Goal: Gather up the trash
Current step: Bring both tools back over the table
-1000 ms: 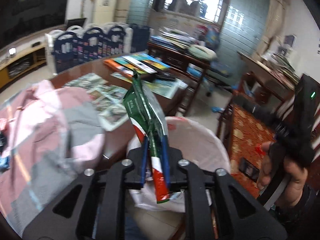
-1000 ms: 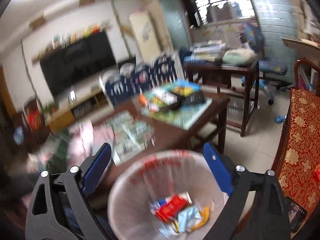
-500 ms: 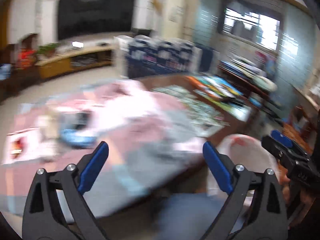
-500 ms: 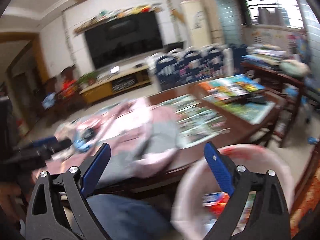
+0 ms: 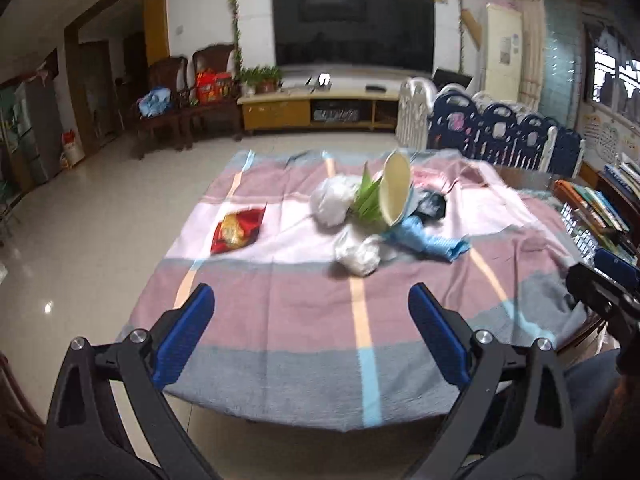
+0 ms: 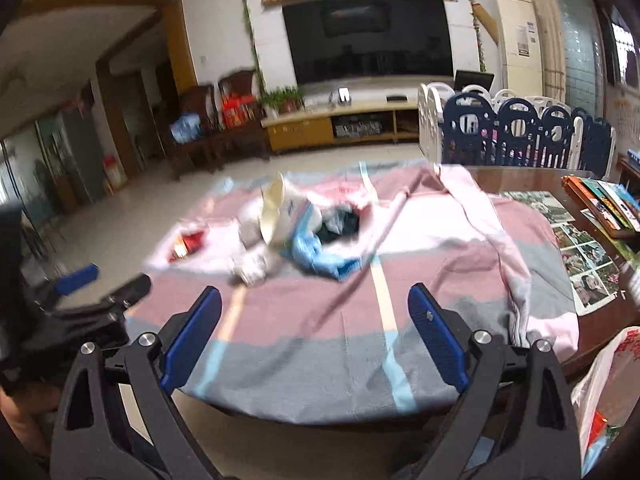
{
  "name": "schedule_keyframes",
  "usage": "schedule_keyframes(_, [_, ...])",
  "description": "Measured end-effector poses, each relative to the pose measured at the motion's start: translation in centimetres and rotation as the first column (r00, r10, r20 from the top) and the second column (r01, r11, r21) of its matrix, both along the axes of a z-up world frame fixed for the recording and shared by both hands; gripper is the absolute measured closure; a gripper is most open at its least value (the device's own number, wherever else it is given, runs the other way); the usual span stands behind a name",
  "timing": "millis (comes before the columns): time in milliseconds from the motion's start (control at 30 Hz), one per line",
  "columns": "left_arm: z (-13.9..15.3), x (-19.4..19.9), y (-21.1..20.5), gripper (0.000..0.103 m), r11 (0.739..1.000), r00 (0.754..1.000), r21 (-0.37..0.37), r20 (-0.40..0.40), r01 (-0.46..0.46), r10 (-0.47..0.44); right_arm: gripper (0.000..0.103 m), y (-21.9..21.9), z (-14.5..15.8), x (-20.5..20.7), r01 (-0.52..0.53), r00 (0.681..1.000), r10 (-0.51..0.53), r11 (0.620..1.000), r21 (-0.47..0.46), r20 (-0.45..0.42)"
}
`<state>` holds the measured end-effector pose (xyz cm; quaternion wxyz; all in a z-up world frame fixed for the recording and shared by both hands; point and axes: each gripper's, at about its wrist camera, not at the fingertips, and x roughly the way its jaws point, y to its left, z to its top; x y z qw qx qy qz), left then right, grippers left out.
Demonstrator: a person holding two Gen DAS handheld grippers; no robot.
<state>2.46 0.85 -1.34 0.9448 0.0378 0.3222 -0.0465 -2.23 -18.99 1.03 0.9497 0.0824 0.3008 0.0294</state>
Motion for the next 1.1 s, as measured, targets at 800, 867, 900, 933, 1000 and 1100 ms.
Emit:
schedule_keyframes(800, [0.1,-0.4,0.7,0.006,0.999,1.0,-0.038,0.02,-0.003,0.004,0.011,-0.6,-0.5,-0.5,-0.008,0.999,0.008,1.0,-0.022,0.034])
schedule_keyframes(867, [0.1,-0.4,0.6,0.006,0.999,1.0,-0.035,0.021,-0.001,0.002,0.011,-0.6,-0.6,-0.5,-0.008,0.999,0.009,1.0,-0.025,0.035])
schedule_keyframes(900, [0.1,-0.4,0.5,0.006,0.999,1.0,-0.033,0.02,0.0,0.0,0.011,-0.6,-0.6,-0.5,-0.008,0.999,0.009,1.0,-0.024,0.034])
schedule_keyframes(933, [0.0,-0.4,0.5,0.006,0.999,1.0,-0.034,0.02,0.001,0.0,0.011,-0.6,-0.6,-0.5,-0.008,0.999,0.009,1.0,-0.024,0.033])
schedule_keyframes(1000, [0.0,-0.4,0.5,0.006,0.999,1.0,-0.034,0.02,0.0,0.001,0.011,-0.6,-0.6,-0.5,-0.007,0.999,0.008,1.0,-0.022,0.034])
schedule_keyframes(1100, [0.0,-0.4,0.5,0.006,0.999,1.0,-0.034,0.02,0.0,0.0,0.011,-0.6,-0.6,-0.5,-0.008,0.999,0.009,1.0,-0.023,0.034])
